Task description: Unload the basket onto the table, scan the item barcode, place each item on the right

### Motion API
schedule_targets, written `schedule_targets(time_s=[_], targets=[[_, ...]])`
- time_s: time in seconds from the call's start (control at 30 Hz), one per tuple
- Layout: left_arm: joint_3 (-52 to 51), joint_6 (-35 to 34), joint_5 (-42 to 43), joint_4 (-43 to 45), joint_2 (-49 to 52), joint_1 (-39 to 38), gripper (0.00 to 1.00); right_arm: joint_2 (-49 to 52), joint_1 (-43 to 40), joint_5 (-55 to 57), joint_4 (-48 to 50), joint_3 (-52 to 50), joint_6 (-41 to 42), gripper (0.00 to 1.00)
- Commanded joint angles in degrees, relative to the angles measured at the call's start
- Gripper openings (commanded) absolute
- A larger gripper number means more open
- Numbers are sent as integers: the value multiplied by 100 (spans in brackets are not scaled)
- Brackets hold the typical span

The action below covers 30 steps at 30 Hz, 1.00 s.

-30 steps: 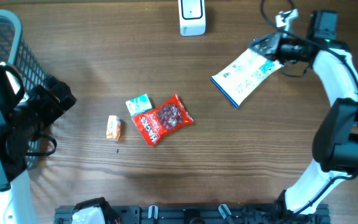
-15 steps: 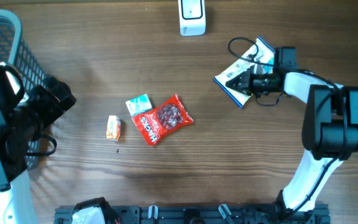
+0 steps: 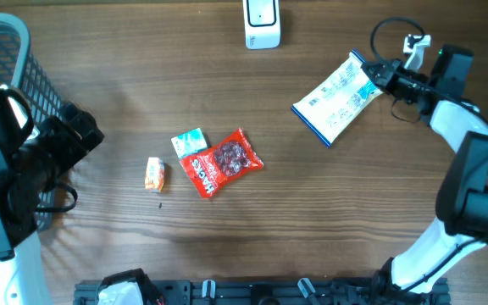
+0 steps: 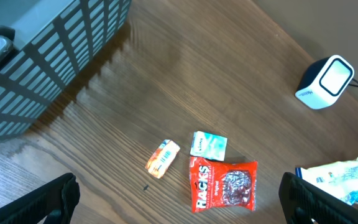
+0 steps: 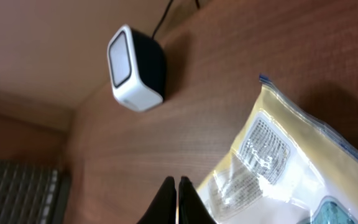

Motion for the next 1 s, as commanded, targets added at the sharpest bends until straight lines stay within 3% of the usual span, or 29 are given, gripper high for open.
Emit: schedule_targets(time_s=[0.0,0.1,0.2,0.5,0.8,0.97], targets=[[22,7,50,13,-4,-9,100,710,101,181,776,-7,525,4],[22,7,48,15,-4,-9,100,1143,66,339,1165,-7,586,4],[22,7,50,15,-4,-9,100,1119,-37,442,1067,-7,13,4],[22,7,48,15,-4,-9,100,-487,-48,660,802,-7,37,4],[22,7,50,13,-4,-9,100,1152,260,1467,-42,-24,-46,4],[22,7,50,13,-4,-9,100,793,223,1073,-74,-4,-446,4]])
